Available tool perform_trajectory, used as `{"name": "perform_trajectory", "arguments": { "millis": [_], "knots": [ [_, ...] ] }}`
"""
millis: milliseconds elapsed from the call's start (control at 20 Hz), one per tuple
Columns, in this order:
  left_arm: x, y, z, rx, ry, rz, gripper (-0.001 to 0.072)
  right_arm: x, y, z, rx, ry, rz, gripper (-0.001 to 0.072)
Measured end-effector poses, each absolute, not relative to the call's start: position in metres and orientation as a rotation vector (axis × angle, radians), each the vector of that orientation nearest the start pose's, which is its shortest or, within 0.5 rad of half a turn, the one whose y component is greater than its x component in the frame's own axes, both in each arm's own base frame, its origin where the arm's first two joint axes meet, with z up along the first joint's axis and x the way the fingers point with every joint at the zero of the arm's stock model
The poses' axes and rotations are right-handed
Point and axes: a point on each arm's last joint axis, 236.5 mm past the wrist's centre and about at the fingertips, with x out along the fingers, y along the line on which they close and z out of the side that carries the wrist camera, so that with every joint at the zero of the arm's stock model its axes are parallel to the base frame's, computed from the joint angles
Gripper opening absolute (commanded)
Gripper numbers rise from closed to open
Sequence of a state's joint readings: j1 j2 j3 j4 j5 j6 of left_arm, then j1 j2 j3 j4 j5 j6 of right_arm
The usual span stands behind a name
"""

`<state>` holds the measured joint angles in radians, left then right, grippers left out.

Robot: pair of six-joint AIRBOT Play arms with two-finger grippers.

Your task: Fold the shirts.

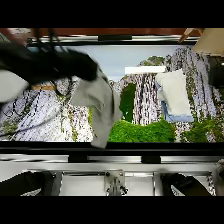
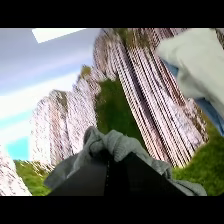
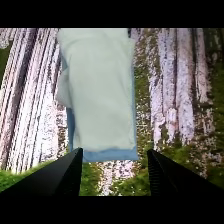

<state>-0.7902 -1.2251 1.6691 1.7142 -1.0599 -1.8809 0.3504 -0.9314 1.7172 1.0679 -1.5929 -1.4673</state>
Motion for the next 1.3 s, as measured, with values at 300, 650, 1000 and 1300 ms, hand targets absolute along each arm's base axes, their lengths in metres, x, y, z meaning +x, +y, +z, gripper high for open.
{"name": "perform_trajectory", "arguments": {
  "millis": [300,650,1000,1300],
  "knots": [
    [0.331,-0.316,0.169,0.011,0.849,-0.506,0.0703,0.3,0.017,0.298,-0.244,0.8,-0.05,0.0669],
    [0.29,-0.204,0.087,0.051,1.279,-0.388,0.072,0.329,0.014,0.188,-0.103,1.182,0.076,0.0669],
    [0.177,-0.243,-0.033,-0.245,1.616,-0.554,0.072,0.29,0.051,0.063,0.272,1.518,0.355,0.0669],
    [0.145,-0.271,-0.072,-0.348,1.643,-0.578,0.072,0.261,0.081,0.002,0.344,1.613,0.444,0.0669]
  ]
}}
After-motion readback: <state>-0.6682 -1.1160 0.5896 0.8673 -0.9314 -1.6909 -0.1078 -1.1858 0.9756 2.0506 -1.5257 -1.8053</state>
